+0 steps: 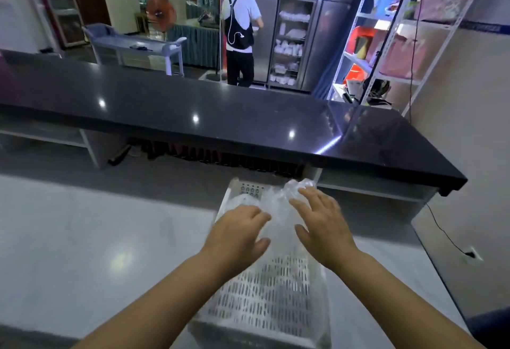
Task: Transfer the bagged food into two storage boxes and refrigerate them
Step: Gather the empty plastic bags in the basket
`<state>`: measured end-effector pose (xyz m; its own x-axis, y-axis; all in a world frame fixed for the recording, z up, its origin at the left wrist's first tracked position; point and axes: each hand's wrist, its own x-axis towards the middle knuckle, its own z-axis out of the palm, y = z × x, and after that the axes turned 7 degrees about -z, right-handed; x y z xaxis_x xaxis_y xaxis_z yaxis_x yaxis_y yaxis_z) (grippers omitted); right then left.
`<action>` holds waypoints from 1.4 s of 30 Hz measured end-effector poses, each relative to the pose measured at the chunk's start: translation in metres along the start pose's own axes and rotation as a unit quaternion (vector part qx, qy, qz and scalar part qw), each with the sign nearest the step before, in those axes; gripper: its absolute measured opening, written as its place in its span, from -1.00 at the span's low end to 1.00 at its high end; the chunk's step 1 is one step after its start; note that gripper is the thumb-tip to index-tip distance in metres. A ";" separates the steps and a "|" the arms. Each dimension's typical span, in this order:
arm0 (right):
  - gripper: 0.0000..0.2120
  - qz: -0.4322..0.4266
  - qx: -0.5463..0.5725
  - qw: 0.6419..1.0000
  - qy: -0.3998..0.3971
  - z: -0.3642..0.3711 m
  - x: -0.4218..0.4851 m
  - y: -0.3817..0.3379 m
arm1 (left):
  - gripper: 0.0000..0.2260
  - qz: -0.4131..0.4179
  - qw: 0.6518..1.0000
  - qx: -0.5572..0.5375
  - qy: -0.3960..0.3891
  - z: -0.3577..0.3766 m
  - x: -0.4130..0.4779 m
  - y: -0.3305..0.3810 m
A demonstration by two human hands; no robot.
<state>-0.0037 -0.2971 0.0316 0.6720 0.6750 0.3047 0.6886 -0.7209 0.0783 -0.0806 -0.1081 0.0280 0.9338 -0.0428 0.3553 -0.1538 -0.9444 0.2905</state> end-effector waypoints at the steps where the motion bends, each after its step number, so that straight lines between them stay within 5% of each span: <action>1: -0.47 -0.004 -0.003 1.000 -0.015 0.008 0.008 0.006 | -0.54 0.012 1.000 0.007 -0.016 0.010 0.010 0.002; 10: -0.32 -0.012 0.019 0.989 -0.144 0.070 0.051 0.033 | -0.25 0.005 0.970 0.144 -0.198 0.074 0.052 -0.037; 20: -0.16 0.073 0.135 0.947 -0.283 0.106 0.061 0.026 | -0.14 -0.022 0.943 0.111 -0.314 0.096 0.073 -0.068; 28: -0.37 0.151 0.110 0.955 -0.230 0.116 0.061 0.007 | -0.23 -0.013 0.943 0.083 -0.323 0.106 0.088 -0.072; 33: -0.68 0.214 0.156 0.950 -0.163 0.117 0.053 -0.008 | -0.53 -0.010 0.948 0.084 -0.306 0.103 0.088 -0.069; 37: -0.74 0.229 0.202 0.943 -0.135 0.108 0.052 -0.017 | -0.78 0.025 0.957 0.093 -0.273 0.095 0.090 -0.072; 42: -0.76 0.281 0.217 0.934 -0.029 0.085 0.047 -0.026 | -0.74 0.063 0.979 -0.010 -0.192 0.087 0.094 -0.078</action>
<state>0.0331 -0.2331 -0.0365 0.9657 0.2254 0.1291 0.2598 -0.8405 -0.4755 0.0470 -0.0667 -0.0383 0.9591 -0.2815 0.0293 -0.2779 -0.9172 0.2853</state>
